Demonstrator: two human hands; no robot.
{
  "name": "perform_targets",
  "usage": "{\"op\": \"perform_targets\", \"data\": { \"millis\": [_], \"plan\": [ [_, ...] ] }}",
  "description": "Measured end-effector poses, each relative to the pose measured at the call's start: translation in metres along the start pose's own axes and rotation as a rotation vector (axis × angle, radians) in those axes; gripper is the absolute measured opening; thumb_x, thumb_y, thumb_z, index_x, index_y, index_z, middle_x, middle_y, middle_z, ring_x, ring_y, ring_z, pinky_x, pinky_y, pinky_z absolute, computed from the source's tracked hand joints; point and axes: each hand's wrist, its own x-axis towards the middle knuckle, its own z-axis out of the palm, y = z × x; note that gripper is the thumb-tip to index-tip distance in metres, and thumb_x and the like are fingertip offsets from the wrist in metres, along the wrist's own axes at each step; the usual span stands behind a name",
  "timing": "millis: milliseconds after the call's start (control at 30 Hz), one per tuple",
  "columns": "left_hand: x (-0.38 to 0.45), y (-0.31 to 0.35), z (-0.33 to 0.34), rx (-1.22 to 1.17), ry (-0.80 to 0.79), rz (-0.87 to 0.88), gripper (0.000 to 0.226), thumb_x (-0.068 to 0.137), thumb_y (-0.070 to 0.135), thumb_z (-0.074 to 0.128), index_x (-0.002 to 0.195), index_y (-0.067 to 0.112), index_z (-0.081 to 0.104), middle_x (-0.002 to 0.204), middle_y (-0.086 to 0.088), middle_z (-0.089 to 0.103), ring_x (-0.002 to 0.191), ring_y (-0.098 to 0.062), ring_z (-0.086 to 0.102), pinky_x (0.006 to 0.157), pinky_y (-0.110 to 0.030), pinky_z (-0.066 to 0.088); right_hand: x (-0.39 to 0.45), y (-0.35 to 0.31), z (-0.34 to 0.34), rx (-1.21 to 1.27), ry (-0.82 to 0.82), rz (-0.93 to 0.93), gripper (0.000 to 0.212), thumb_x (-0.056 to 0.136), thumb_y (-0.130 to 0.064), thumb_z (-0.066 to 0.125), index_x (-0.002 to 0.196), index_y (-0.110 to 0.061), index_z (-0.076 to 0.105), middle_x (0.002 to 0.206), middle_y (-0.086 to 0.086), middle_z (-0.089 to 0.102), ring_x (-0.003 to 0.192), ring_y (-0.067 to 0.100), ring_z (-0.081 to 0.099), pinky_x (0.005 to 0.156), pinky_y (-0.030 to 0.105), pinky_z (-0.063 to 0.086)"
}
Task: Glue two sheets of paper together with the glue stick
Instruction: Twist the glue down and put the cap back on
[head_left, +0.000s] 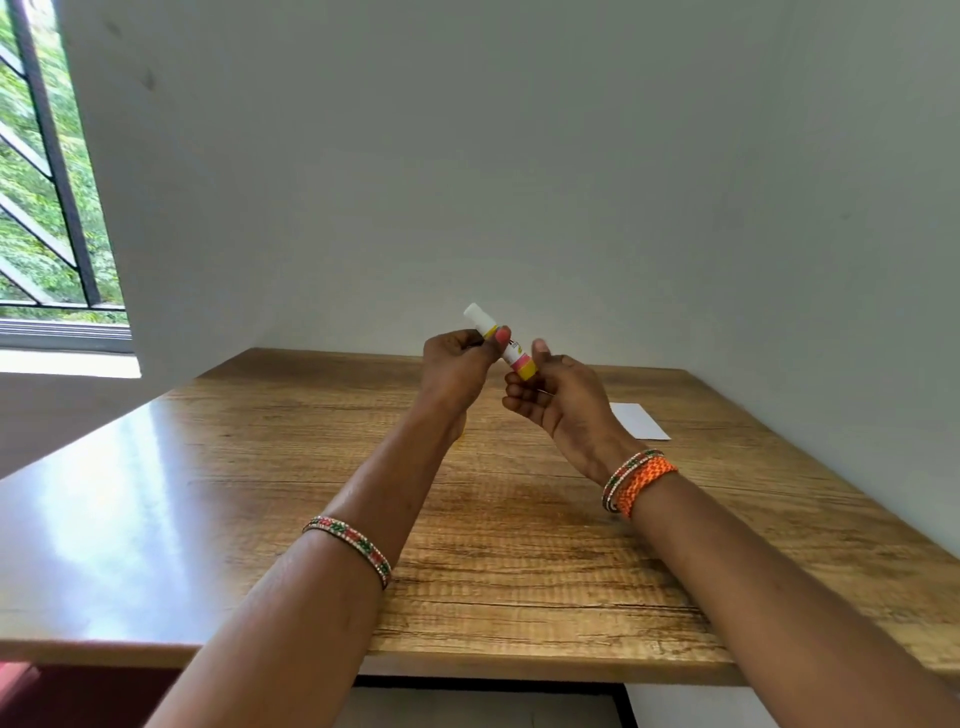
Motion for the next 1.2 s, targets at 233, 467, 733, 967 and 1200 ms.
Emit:
{"op": "perform_targets", "data": {
  "millis": [233, 467, 733, 967, 1200],
  "plan": [
    [-0.0033, 0.0005, 0.0020, -0.064, -0.128, 0.033, 0.009, 0.090, 0.014, 0.057, 0.092, 0.009, 0.065, 0.088, 0.000, 0.069, 0.086, 0.002, 0.061, 0.087, -0.015, 0.043, -0.0007, -0.0086, -0.0076, 0.122, -0.065, 0.139, 0.022, 0.094, -0.022, 0.052, 0.100, -0.001, 0.054, 0.069, 0.010, 0.061, 0.052, 0.013, 0.061, 0.051, 0.023, 0.055],
    [-0.0034, 0.0024, 0.0019, -0.154, -0.184, 0.061, 0.013, 0.091, 0.004, 0.052, 0.091, 0.012, 0.062, 0.090, -0.003, 0.069, 0.094, -0.010, 0.063, 0.107, -0.034, 0.039, -0.0005, -0.0070, -0.0046, 0.055, -0.018, -0.039, 0.011, 0.089, -0.002, 0.056, 0.084, -0.010, 0.050, 0.077, 0.015, 0.062, 0.066, 0.017, 0.060, 0.057, 0.024, 0.056],
    [-0.0035, 0.0020, 0.0006, -0.204, -0.212, 0.113, 0.011, 0.090, 0.004, 0.055, 0.093, 0.010, 0.063, 0.081, 0.004, 0.073, 0.089, -0.006, 0.067, 0.100, -0.026, 0.044, -0.0038, -0.0090, -0.0029, 0.210, -0.106, 0.122, 0.018, 0.097, -0.022, 0.047, 0.095, -0.005, 0.053, 0.073, 0.010, 0.057, 0.062, 0.015, 0.055, 0.054, 0.023, 0.053],
    [-0.0054, 0.0036, 0.0039, -0.201, -0.191, 0.080, 0.010, 0.090, 0.006, 0.055, 0.093, 0.010, 0.063, 0.090, -0.003, 0.069, 0.094, -0.010, 0.064, 0.102, -0.029, 0.042, -0.0010, -0.0084, -0.0027, 0.019, -0.005, -0.093, 0.009, 0.090, -0.004, 0.056, 0.088, -0.009, 0.049, 0.073, 0.011, 0.059, 0.060, 0.014, 0.055, 0.057, 0.024, 0.053],
    [-0.0056, 0.0029, 0.0033, -0.182, -0.149, 0.095, 0.007, 0.088, 0.011, 0.060, 0.087, 0.012, 0.067, 0.084, 0.002, 0.072, 0.089, -0.003, 0.066, 0.096, -0.021, 0.044, -0.0045, -0.0110, -0.0017, 0.193, -0.040, 0.039, 0.015, 0.096, -0.017, 0.048, 0.092, -0.004, 0.055, 0.073, 0.011, 0.059, 0.062, 0.016, 0.056, 0.055, 0.024, 0.054]
  ]
}}
